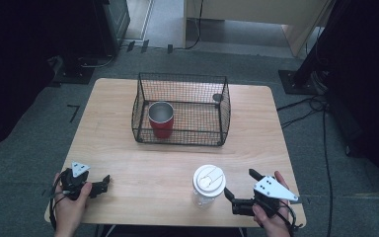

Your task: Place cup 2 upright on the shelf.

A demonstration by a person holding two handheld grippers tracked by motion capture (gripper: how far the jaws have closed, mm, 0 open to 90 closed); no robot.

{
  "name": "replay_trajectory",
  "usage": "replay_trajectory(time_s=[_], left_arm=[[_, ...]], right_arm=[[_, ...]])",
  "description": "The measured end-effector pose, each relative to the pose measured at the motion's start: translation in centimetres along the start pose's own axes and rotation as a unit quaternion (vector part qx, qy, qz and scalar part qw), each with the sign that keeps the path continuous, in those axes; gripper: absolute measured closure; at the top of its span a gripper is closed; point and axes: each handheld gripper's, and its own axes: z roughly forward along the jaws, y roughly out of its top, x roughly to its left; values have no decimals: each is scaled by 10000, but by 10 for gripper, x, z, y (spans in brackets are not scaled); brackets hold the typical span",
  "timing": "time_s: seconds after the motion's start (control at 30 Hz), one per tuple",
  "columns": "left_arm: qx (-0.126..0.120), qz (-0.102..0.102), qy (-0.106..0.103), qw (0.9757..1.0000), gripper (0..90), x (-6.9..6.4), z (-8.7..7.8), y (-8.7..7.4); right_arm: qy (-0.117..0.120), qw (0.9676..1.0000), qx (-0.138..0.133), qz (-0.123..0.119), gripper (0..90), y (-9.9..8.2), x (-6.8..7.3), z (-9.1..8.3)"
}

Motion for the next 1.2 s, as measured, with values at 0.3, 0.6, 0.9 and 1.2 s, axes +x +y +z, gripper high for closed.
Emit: replay_trajectory(time_s=[0.3, 0.6, 0.9, 1.2], left_arm=[[-5, -9, 0, 10000, 0, -1, 0, 0], [-5, -8, 2, 10000, 0, -1, 0, 0], [-5, -8, 1, 10000, 0, -1, 0, 0], [-5, -8, 1, 10000, 0, -1, 0, 0]], right_arm=[[180, 9998, 26, -79, 0, 0, 5, 3], [668, 9973, 134, -261, 0, -7, 11, 4], [888, 9957, 109, -234, 0, -6, 20, 11], [1129, 9934, 67, -204, 17, -3, 33, 21]])
